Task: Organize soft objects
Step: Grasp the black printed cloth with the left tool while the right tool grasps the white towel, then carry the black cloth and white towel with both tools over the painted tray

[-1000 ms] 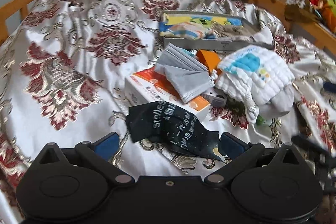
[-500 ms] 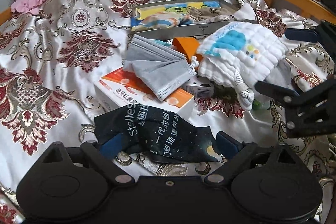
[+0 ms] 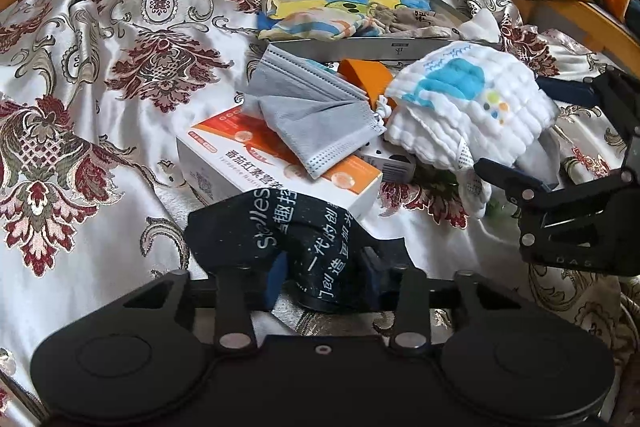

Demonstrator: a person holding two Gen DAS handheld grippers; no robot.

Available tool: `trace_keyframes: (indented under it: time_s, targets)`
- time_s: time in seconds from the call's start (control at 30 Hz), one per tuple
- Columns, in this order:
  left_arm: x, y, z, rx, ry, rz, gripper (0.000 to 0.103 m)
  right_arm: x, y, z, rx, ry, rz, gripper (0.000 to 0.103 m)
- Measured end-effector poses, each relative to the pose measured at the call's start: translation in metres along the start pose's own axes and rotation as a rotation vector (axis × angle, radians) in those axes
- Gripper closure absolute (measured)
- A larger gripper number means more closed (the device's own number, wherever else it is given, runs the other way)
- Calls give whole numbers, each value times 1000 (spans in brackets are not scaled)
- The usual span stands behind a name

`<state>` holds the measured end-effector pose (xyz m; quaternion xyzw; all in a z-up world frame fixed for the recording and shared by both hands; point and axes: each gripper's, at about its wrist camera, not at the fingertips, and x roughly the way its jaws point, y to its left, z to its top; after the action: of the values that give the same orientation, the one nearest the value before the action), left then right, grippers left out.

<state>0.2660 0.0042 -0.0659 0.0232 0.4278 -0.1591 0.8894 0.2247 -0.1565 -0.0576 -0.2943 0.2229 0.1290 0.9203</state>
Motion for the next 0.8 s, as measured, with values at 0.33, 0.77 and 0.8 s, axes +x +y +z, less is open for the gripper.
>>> trace_keyframes:
  time_s: [0.33,0.77,0.8]
  targets:
    - [-6,-11,-2,45,2,-50,92,-5,14,-1,-79,-8,-8,33]
    - [-19,-26,-4,115,-73,-139,98,-14,24,1,-136,-53,-6,64]
    - [-20,-27,-4,117,-80,-143,98,-15,26,1,-147,-53,-6,65]
